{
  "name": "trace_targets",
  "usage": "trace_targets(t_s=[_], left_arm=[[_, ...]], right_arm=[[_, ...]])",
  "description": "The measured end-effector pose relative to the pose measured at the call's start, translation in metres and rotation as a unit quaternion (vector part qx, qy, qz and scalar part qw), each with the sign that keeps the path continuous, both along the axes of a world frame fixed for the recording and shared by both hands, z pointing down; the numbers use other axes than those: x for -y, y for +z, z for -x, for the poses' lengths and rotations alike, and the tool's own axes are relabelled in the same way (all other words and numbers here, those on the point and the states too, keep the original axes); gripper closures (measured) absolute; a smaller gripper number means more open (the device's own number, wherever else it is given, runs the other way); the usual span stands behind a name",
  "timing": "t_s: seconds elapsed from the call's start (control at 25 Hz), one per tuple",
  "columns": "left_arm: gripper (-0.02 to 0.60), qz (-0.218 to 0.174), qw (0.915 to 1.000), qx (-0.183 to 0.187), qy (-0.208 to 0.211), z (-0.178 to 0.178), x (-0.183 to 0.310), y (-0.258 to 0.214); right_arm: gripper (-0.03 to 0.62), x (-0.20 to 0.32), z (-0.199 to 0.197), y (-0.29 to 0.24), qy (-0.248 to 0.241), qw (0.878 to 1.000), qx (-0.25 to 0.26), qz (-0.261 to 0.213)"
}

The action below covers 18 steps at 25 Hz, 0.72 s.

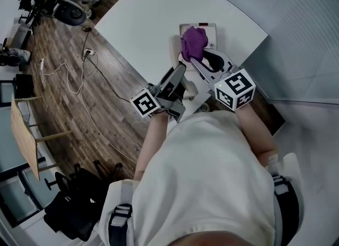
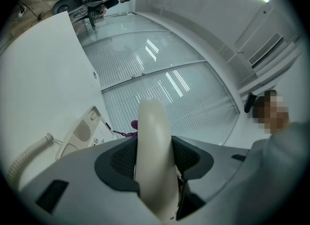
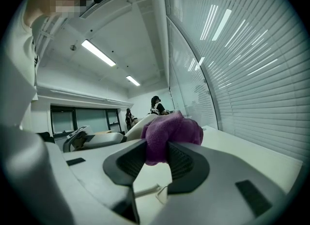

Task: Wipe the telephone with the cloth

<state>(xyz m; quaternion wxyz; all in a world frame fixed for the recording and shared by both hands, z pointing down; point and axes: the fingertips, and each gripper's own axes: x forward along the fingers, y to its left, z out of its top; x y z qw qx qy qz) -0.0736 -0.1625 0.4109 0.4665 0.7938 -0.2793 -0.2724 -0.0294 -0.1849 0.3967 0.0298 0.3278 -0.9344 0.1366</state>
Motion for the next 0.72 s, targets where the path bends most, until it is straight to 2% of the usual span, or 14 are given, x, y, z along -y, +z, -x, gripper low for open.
trace_targets(t_s=[0.72], left_arm=[[0.357, 0.001, 0.9999, -0.003, -0.013, 0.004, -0.001, 0.001]], right_arm=[[0.462, -0.035, 0.02, 0.02, -0.057, 0.998, -0.018, 0.013]])
